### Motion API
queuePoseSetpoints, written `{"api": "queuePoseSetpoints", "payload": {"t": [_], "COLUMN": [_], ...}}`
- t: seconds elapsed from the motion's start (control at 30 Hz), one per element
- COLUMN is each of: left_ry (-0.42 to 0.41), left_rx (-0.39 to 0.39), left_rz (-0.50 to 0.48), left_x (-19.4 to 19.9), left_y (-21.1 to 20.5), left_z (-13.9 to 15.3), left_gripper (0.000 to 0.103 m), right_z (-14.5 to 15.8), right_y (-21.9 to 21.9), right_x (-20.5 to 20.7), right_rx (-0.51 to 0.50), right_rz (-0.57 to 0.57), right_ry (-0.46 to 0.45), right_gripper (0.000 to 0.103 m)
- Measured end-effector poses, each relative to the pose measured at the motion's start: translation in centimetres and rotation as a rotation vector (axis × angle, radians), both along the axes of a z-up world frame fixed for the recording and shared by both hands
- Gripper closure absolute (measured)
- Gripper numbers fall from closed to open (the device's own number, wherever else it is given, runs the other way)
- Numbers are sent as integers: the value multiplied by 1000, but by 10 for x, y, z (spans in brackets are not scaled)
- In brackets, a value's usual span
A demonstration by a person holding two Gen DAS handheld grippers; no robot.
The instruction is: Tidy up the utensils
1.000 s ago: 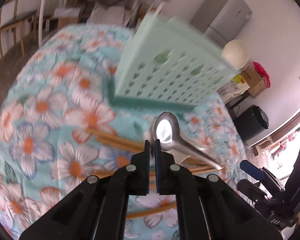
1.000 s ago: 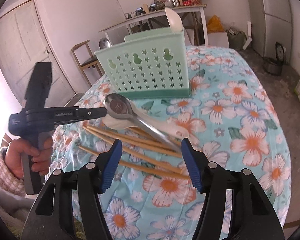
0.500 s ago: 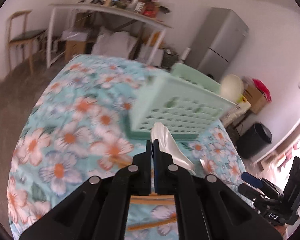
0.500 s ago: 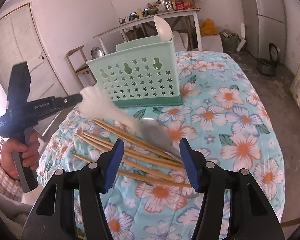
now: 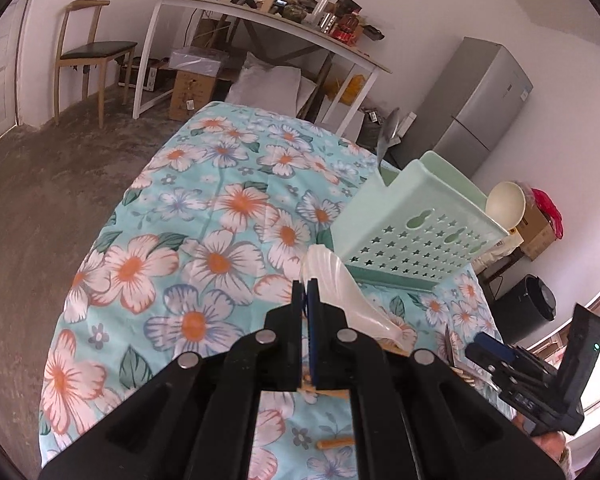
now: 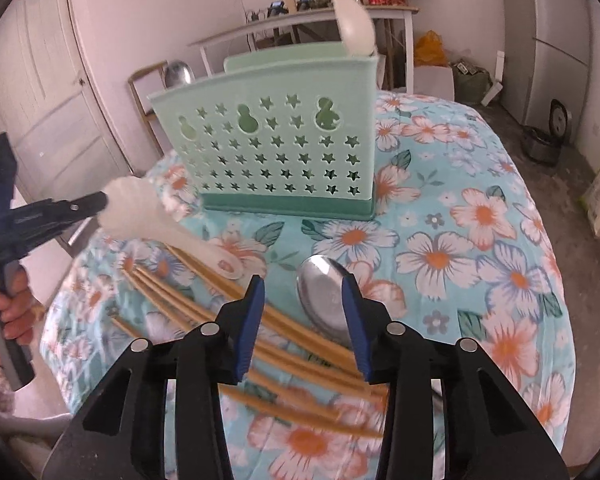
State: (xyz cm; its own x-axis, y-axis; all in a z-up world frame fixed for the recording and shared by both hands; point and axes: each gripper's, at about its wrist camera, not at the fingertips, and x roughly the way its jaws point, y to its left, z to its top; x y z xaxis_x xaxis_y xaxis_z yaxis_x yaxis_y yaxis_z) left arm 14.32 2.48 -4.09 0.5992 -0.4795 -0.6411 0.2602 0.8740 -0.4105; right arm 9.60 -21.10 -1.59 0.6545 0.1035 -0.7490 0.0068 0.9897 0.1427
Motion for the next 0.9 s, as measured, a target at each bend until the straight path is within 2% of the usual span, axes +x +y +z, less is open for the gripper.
{"api": "queuePoseSetpoints", "payload": {"t": [0.2, 0.3, 0.43, 0.67, 0.77, 0.9], "left_ry": [5, 8, 7, -12, -49, -130], "left_rx": [-6, -12, -16, -33, -45, -52], "left_rz": [0, 1, 2, -4, -8, -23], "left_x": [0, 0, 1, -2, -6, -14], "left_y": [3, 6, 7, 11, 14, 15], "left_z": [-2, -2, -3, 0, 10, 35], "left_gripper": [101, 101, 101, 102, 102, 102], "right_z": [-14, -22, -14, 14, 35, 62], "right_y": [11, 13, 12, -19, -37, -53], "right_x": [18, 23, 21, 11, 0, -10], "right_rx": [-99, -131, -140, 8, 84, 136], "right_rz": [4, -4, -23, -93, -130, -159], "right_ry": [56, 84, 59, 2, -49, -118], "right_gripper": [76, 91, 101, 103, 103, 103]}}
